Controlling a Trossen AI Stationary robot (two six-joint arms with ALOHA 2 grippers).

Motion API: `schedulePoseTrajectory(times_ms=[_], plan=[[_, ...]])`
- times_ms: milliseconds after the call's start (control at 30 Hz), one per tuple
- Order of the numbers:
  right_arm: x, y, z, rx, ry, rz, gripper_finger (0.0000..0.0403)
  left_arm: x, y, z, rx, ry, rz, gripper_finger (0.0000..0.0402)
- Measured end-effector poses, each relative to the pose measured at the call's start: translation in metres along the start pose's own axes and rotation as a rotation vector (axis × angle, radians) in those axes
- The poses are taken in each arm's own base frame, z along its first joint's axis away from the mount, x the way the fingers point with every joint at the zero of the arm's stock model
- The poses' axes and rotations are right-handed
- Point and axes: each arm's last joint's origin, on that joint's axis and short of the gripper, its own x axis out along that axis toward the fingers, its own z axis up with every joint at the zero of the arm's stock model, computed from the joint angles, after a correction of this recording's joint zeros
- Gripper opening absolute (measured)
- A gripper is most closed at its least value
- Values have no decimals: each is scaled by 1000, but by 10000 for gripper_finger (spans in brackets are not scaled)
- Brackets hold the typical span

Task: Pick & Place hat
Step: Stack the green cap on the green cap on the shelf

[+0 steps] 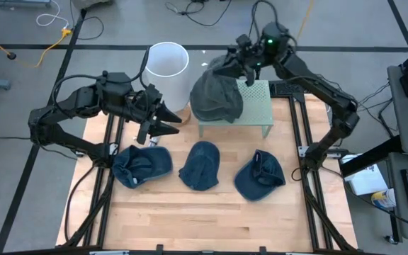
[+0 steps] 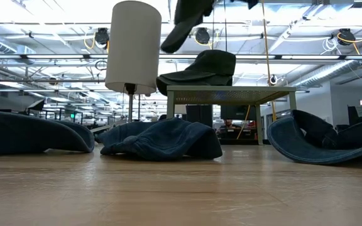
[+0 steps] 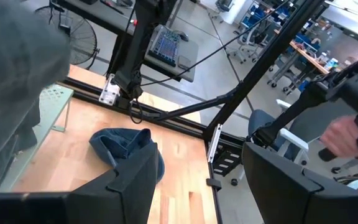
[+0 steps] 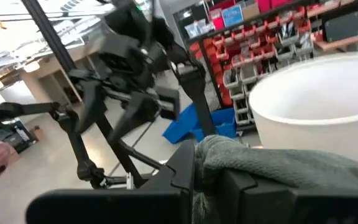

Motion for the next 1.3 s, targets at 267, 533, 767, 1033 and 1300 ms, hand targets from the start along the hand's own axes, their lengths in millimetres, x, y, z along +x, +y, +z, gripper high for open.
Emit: schedulePoseTrajectory(times_ms=[267,533,767,1033,1300], plan=[[14,-36,-21,30,47,-24,21,0,1,-1,13,2,15,239],[-7,-50,-26,144,88,-105,21,0,1,-1,11,9,21,239],[-14,-54,-39,192,174,-139,21,0,1,-1,16,9,21,239],[-22,-53,-43,122,219,-175,21,0,2,-1,22,-10,71,239],[-29,-54,-61,81,369,-308,21,0,3,-1,21,-9,71,239]])
